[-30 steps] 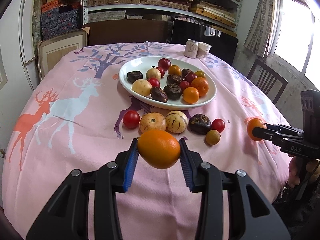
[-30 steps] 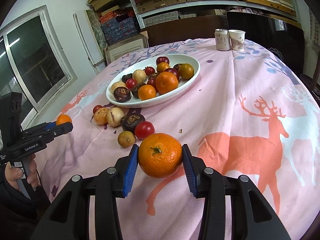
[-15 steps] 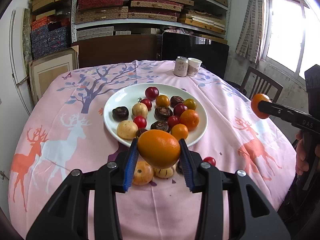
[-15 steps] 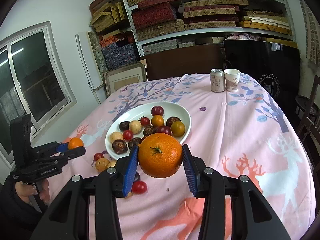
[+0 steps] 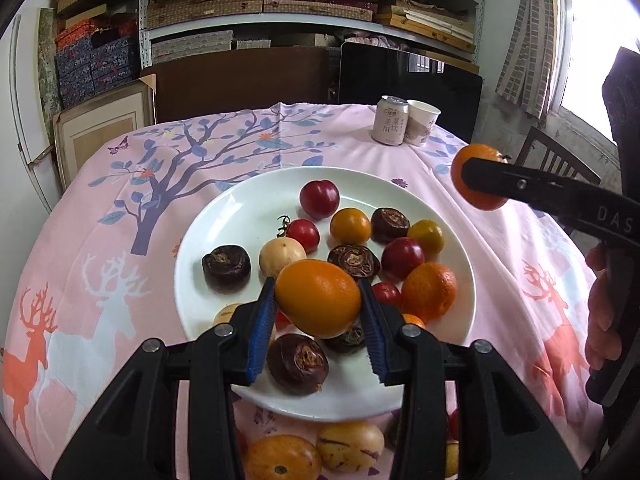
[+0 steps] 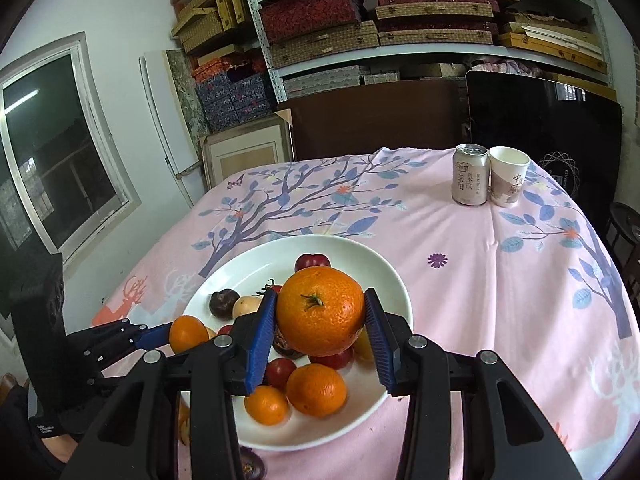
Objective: Organize fruits
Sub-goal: 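Place the mandarin on the plate with the left tool while the right tool places its mandarin, then grasp a small brown round fruit with the left tool while the right tool grasps a red tomato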
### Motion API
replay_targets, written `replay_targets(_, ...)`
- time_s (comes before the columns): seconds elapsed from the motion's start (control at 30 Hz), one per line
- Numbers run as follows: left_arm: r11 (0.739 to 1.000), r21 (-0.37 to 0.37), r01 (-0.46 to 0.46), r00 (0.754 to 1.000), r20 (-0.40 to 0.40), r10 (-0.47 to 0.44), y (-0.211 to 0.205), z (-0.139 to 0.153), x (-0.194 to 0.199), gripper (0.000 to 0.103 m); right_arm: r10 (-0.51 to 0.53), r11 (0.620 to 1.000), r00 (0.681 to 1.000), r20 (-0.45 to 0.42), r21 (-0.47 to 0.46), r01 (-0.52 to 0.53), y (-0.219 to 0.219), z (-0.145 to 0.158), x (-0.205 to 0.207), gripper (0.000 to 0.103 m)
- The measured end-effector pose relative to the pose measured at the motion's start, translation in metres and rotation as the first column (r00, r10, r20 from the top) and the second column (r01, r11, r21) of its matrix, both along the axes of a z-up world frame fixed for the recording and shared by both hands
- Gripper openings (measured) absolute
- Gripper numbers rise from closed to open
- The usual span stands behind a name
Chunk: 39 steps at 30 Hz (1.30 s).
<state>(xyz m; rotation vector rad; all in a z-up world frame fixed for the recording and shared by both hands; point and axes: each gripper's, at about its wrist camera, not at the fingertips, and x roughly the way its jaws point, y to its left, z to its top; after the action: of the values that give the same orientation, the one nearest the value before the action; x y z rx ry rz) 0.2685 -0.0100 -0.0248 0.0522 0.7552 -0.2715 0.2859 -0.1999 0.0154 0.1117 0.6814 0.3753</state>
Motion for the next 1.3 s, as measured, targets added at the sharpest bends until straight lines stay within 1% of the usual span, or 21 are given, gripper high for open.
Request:
replay_targets(0.1,1.000,0.000,-0.005,1.000,-0.004,0.005,0.001,-0.002,0.012,0.039,0.016,1.000,1.000,-0.015,-0.019,-0.016,0.011,-0.009,0.015,0.044)
replay_targets(0.33,1.000,0.013,-0.026,0.999,-0.029,0.026,0.003,-0.011,0.034,0.040,0.043,0.998,0.999,-0.031,-0.053,-0.045,0.030,-0.025,0.034,0.045)
replay_targets(0.37,0.999,0.018,-0.032,0.999,-0.030,0.033,0.003,-0.012,0.035,0.042,0.047,0.997,0.998,-0.035,-0.054,-0.049,0.031,-0.028,0.035,0.045)
replay_targets(0.4,0.999,0.020,-0.042,0.999,-0.027,0.042,0.003,-0.012,0.037,0.047,0.047,0.997,0.998,-0.038,-0.059,-0.050,0.032,-0.030,0.037,0.050)
replay_targets(0.43,0.998,0.021,-0.054,0.998,-0.017,0.055,0.004,-0.011,0.036,0.061,0.043,0.997,0.999,-0.030,-0.062,-0.044,0.032,-0.030,0.037,0.054)
replay_targets(0.47,0.998,0.023,-0.064,0.998,-0.001,0.064,0.004,-0.009,0.034,0.064,0.029,0.997,1.000,-0.009,-0.065,-0.029,0.031,-0.029,0.035,0.059)
replay_targets(0.5,0.997,0.028,-0.068,0.998,0.013,0.068,0.004,-0.006,0.032,0.065,0.021,0.998,1.000,0.003,-0.065,-0.021,0.029,-0.027,0.032,0.060)
replay_targets(0.6,0.997,0.030,-0.072,0.997,0.026,0.072,0.006,0.001,0.026,0.065,0.023,0.999,1.000,-0.001,-0.042,-0.023,0.022,-0.021,0.025,0.060)
replay_targets(0.73,0.997,0.042,-0.059,0.997,0.052,0.057,0.005,0.009,0.003,0.065,0.016,1.000,1.000,-0.007,-0.008,-0.016,0.008,-0.012,0.002,0.060)
replay_targets(0.83,0.998,0.047,-0.041,0.998,0.059,0.038,0.003,0.010,-0.021,0.076,0.014,1.000,1.000,-0.012,-0.006,-0.014,-0.002,-0.010,-0.021,0.060)
replay_targets(0.87,0.999,0.046,-0.029,0.998,0.059,0.026,0.002,0.009,-0.031,0.077,0.012,1.000,1.000,-0.014,-0.008,-0.012,-0.006,-0.012,-0.030,0.060)
replay_targets(1.0,0.998,0.065,0.024,0.999,0.036,-0.026,-0.008,0.000,-0.067,0.077,-0.002,1.000,0.999,-0.041,0.000,0.002,-0.019,-0.024,-0.065,0.062)
replay_targets(1.2,0.992,0.066,0.108,0.994,-0.021,-0.107,-0.024,-0.022,-0.120,0.077,-0.049,0.999,0.995,-0.088,0.017,0.051,-0.035,-0.053,-0.115,0.063)
replay_targets(1.27,0.986,0.101,0.135,0.990,-0.042,-0.132,-0.034,-0.032,-0.131,0.075,-0.061,0.998,0.994,-0.095,0.011,0.063,-0.038,-0.060,-0.124,0.063)
replay_targets(1.3,0.981,0.129,0.147,0.989,-0.052,-0.141,-0.040,-0.038,-0.135,0.072,-0.067,0.998,0.993,-0.098,0.005,0.067,-0.039,-0.063,-0.127,0.063)
